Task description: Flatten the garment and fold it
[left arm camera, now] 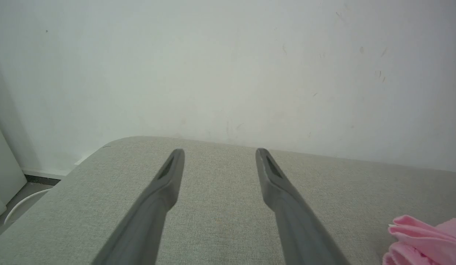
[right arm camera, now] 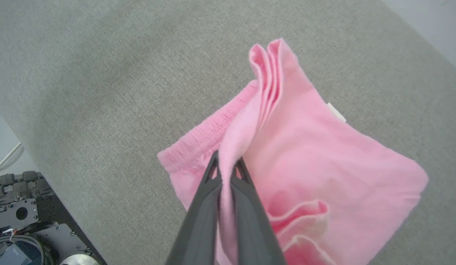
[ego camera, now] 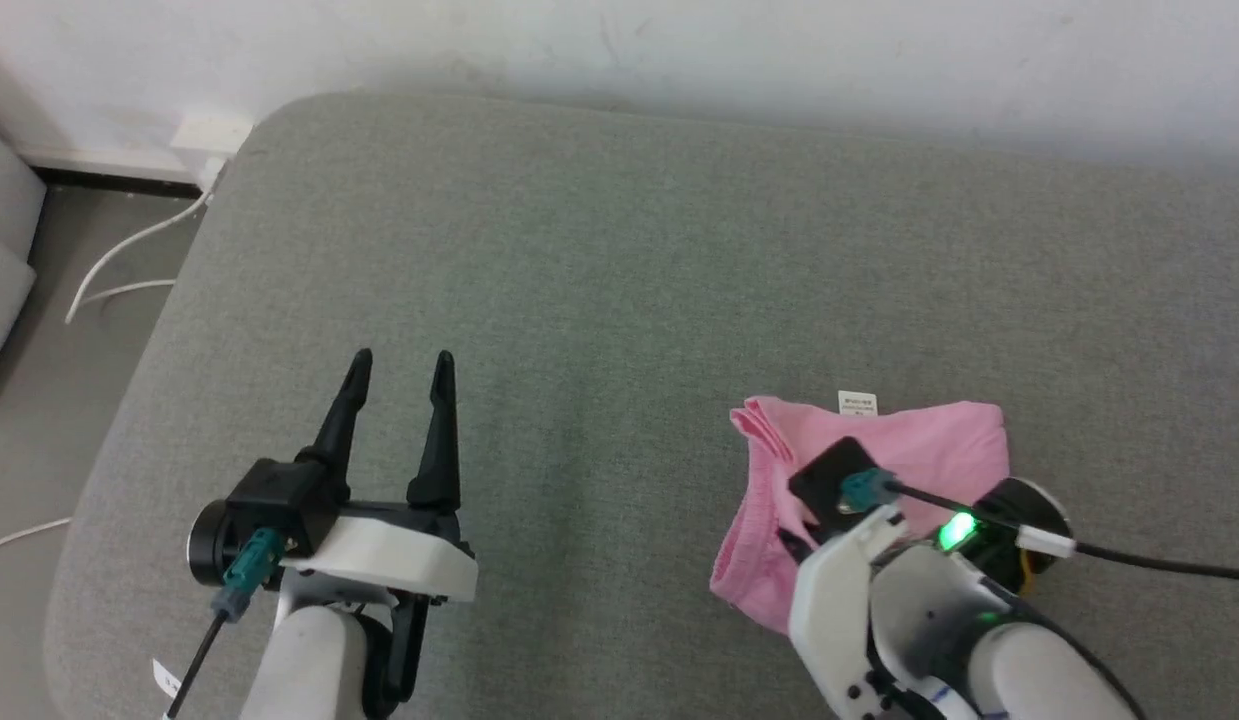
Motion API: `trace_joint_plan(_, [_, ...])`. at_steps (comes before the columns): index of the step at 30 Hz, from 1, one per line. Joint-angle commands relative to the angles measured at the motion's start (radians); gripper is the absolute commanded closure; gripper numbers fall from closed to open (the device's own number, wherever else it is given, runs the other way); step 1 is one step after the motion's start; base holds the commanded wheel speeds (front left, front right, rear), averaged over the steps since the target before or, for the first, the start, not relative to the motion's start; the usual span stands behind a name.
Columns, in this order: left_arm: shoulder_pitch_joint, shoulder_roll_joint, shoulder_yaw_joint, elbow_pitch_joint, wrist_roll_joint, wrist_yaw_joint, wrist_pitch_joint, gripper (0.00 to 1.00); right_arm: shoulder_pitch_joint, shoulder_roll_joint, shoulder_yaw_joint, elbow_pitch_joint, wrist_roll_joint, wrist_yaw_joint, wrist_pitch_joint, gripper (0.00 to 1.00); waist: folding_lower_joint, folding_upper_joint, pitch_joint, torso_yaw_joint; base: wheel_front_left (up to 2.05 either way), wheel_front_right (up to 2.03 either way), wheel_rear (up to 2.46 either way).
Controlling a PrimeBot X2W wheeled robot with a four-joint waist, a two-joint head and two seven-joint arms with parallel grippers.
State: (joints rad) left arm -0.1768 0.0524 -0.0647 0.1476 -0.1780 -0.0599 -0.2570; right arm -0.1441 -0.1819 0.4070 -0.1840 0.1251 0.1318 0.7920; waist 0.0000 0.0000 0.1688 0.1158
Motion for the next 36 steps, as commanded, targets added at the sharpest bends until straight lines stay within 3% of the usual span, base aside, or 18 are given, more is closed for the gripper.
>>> trace_joint_plan(1, [-0.015, -0.002, -0.004, 0.001, -0.004, 0.005, -0.005, 0.0, -0.031, 0.012, 0.022, 0.048, 0.009, -0.001, -0.006, 1.0, 0.0, 0.0, 0.01, 0.011, 0.0, 0.0, 0.0])
trace_joint_plan(4, [-0.018, -0.002, -0.004, 0.002, -0.008, 0.01, -0.005, 0.0, -0.062, 0.04, 0.043, 0.127, 0.026, -0.001, -0.024, 0.97, 0.0, 0.0, 0.017, 0.015, 0.0, 0.0, 0.0])
trace_joint_plan(5, [-0.018, -0.002, -0.004, 0.001, -0.009, 0.011, -0.005, 0.0, -0.074, 0.048, 0.05, 0.143, 0.032, -0.001, -0.04, 0.55, 0.0, 0.0, 0.019, 0.016, 0.0, 0.0, 0.0])
trace_joint_plan(6, [-0.019, -0.002, -0.002, 0.0, -0.009, 0.012, -0.005, 0.0, -0.082, 0.057, 0.052, 0.157, 0.043, -0.001, -0.055, 0.0, 0.0, 0.0, 0.021, 0.015, 0.0, 0.0, 0.0])
trace_joint_plan(10, [-0.015, -0.002, 0.008, -0.002, -0.009, 0.015, -0.005, 0.0, -0.101, 0.092, 0.052, 0.156, 0.12, -0.001, -0.131, 0.0, 0.0, 0.0, 0.021, 0.005, 0.0, 0.0, 0.0])
trace_joint_plan(15, [-0.007, -0.002, 0.012, -0.001, -0.012, 0.019, -0.005, 0.0, -0.094, 0.12, -0.016, 0.05, 0.246, -0.001, -0.291, 0.0, 0.0, 0.0, 0.006, -0.014, 0.0, 0.0, 0.0])
trace_joint_plan(22, [0.007, -0.002, 0.019, -0.006, -0.007, 0.017, -0.005, 0.0, 0.008, 0.129, -0.304, -0.053, 0.164, -0.001, -0.514, 0.0, 0.0, 0.0, -0.018, -0.045, 0.0, 0.0, 0.0])
trace_joint_plan(25, [0.008, -0.002, 0.019, -0.009, -0.005, 0.015, -0.005, 0.0, 0.081, 0.131, -0.432, -0.023, 0.109, -0.001, -0.579, 0.0, 0.0, 0.0, -0.022, -0.051, 0.0, 0.0, 0.0])
trace_joint_plan(28, [0.011, -0.002, 0.023, -0.012, 0.0, 0.013, -0.005, 0.0, 0.143, 0.131, -0.506, 0.04, 0.151, -0.001, -0.62, 0.0, 0.0, 0.0, -0.022, -0.059, 0.0, 0.0, 0.0])
trace_joint_plan(32, [0.011, -0.002, 0.026, -0.014, 0.003, 0.012, -0.005, 0.0, 0.176, 0.131, -0.521, 0.124, 0.209, -0.001, -0.622, 0.0, 0.0, 0.0, -0.018, -0.064, 0.0, 0.0, 0.0])
trace_joint_plan(36, [0.01, -0.002, 0.028, -0.013, 0.005, 0.011, -0.005, 0.0, 0.178, 0.131, -0.487, 0.229, 0.341, -0.001, -0.579, 0.0, 0.0, 0.0, -0.016, -0.067, 0.0, 0.0, 0.0])
